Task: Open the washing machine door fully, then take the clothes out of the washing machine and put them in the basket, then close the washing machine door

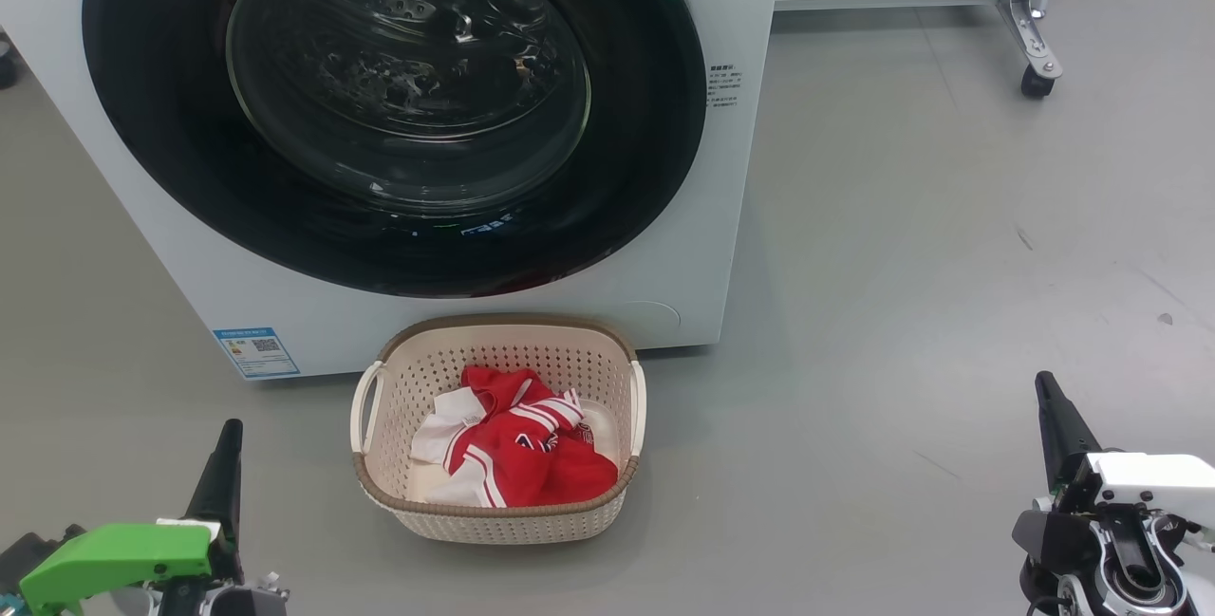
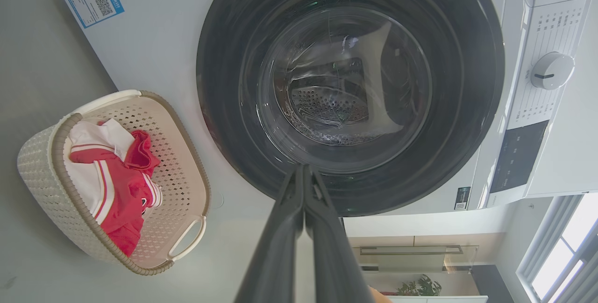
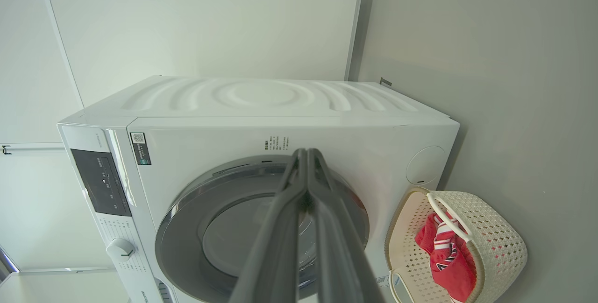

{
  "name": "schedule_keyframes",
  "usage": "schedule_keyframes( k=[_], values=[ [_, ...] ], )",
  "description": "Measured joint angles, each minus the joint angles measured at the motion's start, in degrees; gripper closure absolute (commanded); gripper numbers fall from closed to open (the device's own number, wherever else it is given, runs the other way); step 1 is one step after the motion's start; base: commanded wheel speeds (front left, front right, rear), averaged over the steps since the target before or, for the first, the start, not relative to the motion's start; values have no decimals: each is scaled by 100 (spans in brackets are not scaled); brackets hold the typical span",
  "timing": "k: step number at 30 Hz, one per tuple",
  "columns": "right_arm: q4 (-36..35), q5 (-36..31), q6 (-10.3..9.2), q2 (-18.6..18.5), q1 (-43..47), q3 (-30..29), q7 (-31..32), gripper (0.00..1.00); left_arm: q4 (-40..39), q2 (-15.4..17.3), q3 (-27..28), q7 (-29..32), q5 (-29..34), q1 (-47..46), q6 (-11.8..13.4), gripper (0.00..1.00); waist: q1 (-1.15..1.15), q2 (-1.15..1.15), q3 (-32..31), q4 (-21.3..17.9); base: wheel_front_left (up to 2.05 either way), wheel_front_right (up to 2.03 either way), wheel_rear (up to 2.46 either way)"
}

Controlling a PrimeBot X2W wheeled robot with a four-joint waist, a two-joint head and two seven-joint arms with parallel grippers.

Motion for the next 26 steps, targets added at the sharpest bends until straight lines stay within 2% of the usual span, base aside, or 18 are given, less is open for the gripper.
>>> schedule_keyframes(
  k=[26],
  values=[
    [5,0,0,3,-8,-7,0,100,-3,-2,12,0,0,-1,0,100,0,0,0,0,0,0,0]
  ],
)
